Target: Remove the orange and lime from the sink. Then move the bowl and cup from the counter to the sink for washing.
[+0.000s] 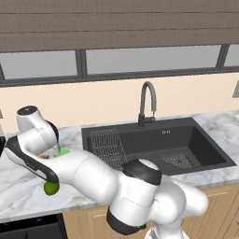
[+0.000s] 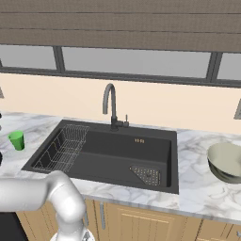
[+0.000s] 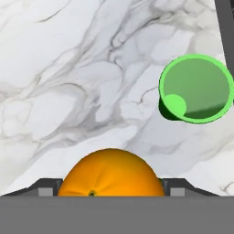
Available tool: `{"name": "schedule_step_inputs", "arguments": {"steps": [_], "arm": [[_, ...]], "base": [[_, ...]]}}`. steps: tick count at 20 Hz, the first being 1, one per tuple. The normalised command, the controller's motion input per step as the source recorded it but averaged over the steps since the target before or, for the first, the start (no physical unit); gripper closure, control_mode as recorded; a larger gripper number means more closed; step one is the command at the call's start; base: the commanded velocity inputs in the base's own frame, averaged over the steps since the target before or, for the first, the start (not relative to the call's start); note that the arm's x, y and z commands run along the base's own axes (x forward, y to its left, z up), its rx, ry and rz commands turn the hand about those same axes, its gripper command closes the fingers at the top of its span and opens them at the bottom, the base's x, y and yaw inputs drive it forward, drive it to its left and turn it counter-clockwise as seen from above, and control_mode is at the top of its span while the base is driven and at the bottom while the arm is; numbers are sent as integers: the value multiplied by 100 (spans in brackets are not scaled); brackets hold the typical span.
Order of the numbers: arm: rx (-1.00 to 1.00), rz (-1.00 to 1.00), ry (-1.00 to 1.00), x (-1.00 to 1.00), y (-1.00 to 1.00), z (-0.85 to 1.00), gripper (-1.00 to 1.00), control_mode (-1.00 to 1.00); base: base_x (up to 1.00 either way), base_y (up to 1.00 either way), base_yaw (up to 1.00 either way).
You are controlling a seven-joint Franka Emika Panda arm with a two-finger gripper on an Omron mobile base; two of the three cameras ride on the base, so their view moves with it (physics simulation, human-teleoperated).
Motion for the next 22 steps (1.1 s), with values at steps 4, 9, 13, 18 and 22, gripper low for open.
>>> {"name": "schedule_step_inputs", "arguments": {"steps": [4, 9, 13, 18, 22], "arm": [[0, 0, 0, 3, 1, -14, 100, -100], [0, 0, 0, 0, 5, -14, 100, -100], [0, 0, 0, 0, 6, -13, 100, -100], [0, 0, 0, 8, 5, -9, 100, -100], [0, 0, 0, 12, 3, -8, 100, -100]], "base": [[0, 0, 0], [0, 0, 0], [0, 0, 0], [0, 0, 0], [0, 0, 0]]}}
